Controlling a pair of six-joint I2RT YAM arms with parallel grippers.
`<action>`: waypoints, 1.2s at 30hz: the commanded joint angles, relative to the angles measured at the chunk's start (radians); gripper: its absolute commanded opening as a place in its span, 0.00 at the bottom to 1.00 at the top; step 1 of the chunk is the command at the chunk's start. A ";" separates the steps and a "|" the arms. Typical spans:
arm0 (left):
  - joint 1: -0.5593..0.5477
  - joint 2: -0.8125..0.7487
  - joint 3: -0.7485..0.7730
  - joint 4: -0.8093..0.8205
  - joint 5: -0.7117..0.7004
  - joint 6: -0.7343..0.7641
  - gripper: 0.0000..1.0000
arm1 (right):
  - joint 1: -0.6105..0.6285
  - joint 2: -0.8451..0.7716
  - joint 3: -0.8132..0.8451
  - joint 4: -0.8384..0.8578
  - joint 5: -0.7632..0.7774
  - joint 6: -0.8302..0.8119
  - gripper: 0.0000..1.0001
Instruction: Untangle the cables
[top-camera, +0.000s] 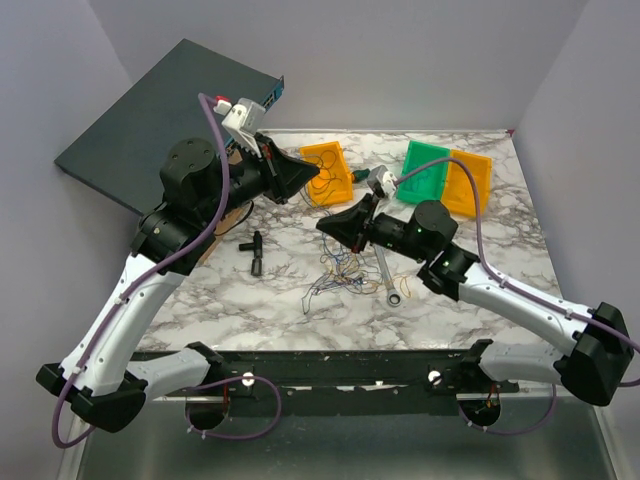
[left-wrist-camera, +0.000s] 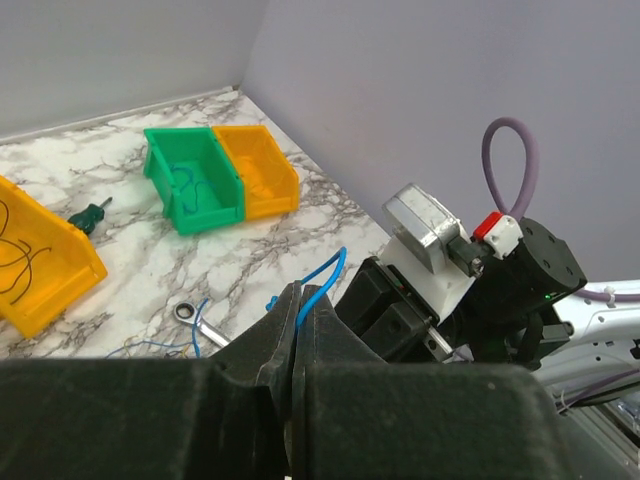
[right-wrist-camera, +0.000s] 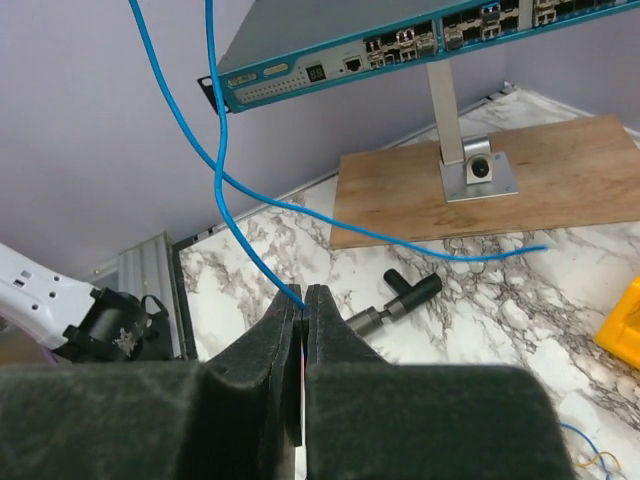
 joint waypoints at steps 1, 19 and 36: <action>-0.002 -0.003 0.015 -0.070 0.026 0.034 0.00 | 0.003 -0.053 -0.024 0.025 0.035 -0.014 0.01; -0.004 0.101 -0.002 -0.165 0.131 -0.013 0.00 | 0.003 -0.025 0.011 -0.018 -0.133 -0.113 0.02; -0.013 0.097 -0.042 -0.171 0.172 -0.024 0.00 | 0.003 0.001 0.006 0.009 -0.084 -0.128 0.21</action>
